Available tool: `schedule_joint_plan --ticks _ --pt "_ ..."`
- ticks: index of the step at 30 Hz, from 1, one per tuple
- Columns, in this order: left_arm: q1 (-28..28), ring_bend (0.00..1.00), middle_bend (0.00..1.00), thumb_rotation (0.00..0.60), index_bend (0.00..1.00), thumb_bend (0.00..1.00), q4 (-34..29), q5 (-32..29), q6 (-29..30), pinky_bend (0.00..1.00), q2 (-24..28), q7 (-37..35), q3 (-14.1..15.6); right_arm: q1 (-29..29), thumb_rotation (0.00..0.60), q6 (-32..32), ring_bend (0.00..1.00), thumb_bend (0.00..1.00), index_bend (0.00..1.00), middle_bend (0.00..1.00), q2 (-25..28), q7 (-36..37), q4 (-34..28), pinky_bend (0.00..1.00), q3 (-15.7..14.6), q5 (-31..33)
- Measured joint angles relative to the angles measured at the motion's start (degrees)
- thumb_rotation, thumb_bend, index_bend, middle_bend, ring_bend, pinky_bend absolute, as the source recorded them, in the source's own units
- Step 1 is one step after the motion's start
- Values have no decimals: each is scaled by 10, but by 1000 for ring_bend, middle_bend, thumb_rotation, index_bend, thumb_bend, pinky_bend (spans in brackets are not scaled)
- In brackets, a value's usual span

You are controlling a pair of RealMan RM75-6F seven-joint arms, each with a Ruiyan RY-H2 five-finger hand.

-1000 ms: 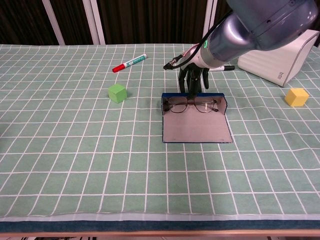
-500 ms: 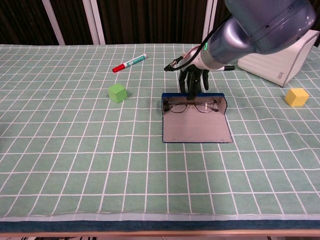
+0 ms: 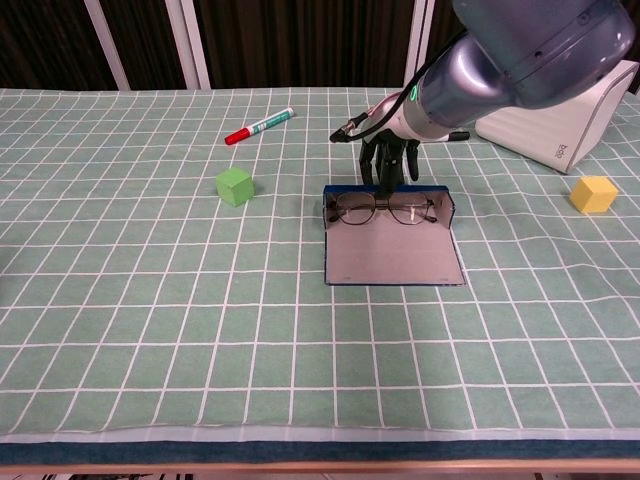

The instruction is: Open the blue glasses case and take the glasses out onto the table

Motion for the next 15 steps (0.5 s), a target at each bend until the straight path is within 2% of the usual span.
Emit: schedule_joint_plan --ticks 15 --pt "-1 0 0 600 125 470 -1 -2 -1 38 1 -1 0 0 600 -3 375 492 446 468 0 11 1 331 -2 -11"
